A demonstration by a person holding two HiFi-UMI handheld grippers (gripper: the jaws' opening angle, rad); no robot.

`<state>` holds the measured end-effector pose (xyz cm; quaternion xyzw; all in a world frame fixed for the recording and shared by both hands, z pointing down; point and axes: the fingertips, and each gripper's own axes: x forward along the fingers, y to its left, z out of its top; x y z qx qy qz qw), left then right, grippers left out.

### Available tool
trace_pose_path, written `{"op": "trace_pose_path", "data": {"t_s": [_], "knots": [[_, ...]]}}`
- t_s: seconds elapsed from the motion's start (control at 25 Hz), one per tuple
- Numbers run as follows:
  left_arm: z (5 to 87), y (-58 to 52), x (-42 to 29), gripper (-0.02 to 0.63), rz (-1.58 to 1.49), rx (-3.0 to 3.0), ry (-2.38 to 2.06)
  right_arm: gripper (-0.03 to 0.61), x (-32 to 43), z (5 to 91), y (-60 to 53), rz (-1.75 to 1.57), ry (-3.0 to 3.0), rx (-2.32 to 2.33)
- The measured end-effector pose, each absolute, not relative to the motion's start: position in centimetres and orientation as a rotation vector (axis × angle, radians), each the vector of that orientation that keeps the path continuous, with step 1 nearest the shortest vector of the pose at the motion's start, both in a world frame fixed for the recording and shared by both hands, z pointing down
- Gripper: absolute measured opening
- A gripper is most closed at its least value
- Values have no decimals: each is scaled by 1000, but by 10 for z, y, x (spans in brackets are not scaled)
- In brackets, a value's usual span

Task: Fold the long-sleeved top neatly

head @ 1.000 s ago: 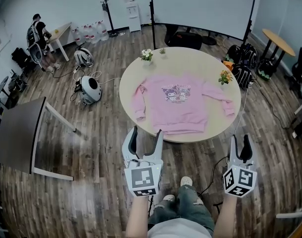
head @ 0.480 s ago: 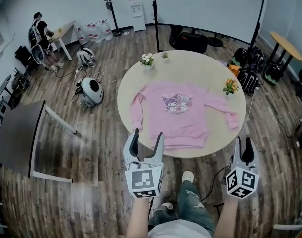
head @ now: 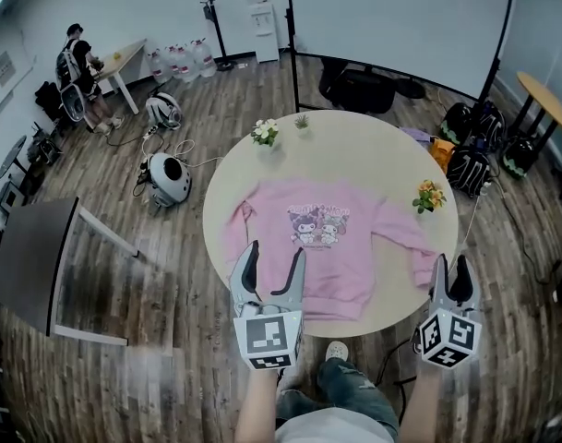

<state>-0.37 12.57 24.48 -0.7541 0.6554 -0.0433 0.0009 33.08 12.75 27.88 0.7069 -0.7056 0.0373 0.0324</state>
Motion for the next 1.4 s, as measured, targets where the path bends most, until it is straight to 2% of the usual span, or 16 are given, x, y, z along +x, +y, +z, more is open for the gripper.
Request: {"op": "trace_pose_path", "data": {"t_s": [0.6, 1.4], "knots": [[267, 23, 57, 298, -217, -2385, 2066, 193, 388, 314, 21, 199, -2141, 2134], [333, -70, 89, 298, -414, -2574, 1959, 158, 403, 395, -40, 377, -1953, 2092]]}}
